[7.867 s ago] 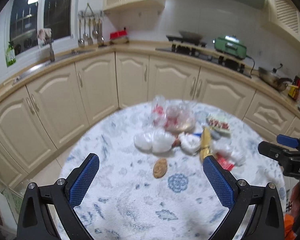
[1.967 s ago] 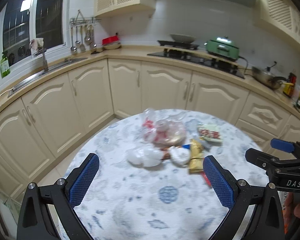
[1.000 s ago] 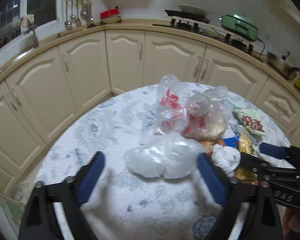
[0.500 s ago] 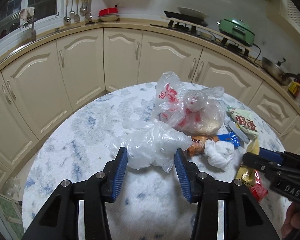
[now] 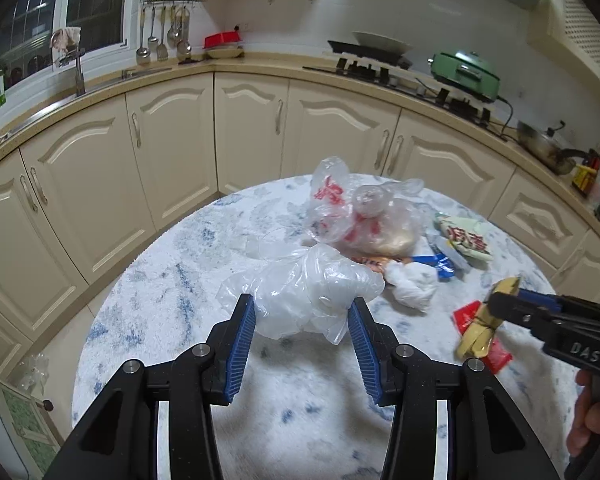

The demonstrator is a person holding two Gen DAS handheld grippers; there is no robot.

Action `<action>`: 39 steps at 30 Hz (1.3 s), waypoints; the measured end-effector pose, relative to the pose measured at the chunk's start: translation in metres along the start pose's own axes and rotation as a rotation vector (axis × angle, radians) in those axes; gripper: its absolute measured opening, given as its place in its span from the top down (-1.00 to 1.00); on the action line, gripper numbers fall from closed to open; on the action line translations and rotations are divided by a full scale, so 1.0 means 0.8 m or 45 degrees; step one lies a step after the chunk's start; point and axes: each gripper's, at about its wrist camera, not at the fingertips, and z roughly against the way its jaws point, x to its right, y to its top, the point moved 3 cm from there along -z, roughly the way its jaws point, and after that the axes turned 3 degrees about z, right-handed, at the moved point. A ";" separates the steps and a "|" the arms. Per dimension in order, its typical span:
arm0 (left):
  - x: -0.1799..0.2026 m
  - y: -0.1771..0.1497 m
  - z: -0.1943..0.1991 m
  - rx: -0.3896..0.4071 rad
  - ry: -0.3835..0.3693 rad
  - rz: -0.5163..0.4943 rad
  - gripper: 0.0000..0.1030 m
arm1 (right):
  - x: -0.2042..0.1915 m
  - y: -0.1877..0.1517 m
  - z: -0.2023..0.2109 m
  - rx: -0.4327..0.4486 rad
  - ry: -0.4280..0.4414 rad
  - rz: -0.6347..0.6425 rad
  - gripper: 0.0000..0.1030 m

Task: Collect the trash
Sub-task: 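Grasp the white plastic bag with the left tool while the right tool grasps the yellow snack bag, then carry the white bag and yellow snack bag to the blue bin and open both tools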

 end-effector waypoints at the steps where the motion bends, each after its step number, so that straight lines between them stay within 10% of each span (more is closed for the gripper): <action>1: 0.003 -0.003 0.002 -0.002 -0.003 -0.004 0.16 | 0.000 -0.002 -0.002 -0.007 0.001 -0.003 0.33; 20: 0.025 -0.033 0.033 -0.031 -0.007 -0.011 0.16 | -0.036 -0.028 -0.044 -0.127 -0.049 0.179 0.26; 39: 0.078 -0.025 0.091 0.064 -0.037 -0.070 0.16 | 0.007 -0.024 0.059 0.088 0.085 0.033 0.32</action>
